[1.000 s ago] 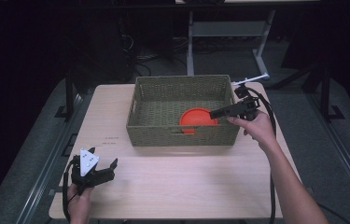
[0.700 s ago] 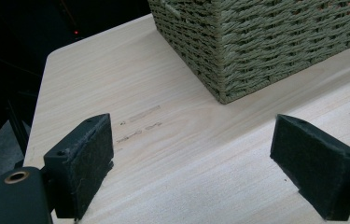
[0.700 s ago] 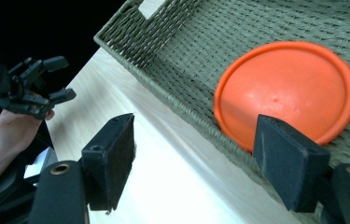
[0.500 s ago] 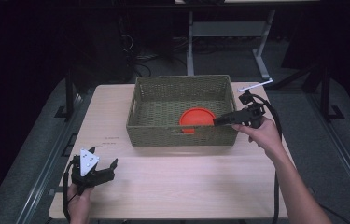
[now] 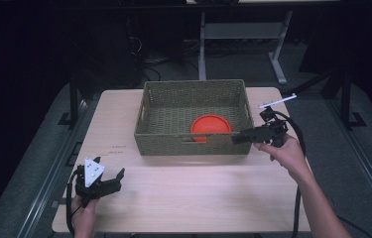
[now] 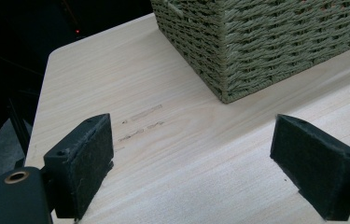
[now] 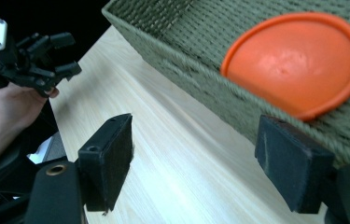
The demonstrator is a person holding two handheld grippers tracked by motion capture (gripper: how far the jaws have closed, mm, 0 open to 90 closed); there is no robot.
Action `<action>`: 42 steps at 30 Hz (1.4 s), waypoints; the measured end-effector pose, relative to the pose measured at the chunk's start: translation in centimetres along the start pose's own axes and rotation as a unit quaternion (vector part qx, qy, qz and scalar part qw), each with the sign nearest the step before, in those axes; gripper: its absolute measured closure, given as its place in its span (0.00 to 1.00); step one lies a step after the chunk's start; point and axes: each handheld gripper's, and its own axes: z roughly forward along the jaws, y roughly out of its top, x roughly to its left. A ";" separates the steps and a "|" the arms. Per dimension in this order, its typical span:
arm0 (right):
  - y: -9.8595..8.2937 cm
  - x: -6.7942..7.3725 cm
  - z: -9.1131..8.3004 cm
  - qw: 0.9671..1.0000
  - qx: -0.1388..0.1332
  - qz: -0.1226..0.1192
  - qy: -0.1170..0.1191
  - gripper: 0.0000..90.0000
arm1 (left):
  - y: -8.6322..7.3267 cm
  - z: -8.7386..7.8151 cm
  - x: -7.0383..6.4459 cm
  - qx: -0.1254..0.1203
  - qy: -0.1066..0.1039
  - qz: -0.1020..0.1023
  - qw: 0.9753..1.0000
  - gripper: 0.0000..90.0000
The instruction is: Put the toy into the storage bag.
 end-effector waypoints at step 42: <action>-7.6 -2.9 -0.1 1.000 0.009 0.029 0.007 0.29 | 0.0 0.0 -0.1 0.003 0.000 0.000 1.000 0.14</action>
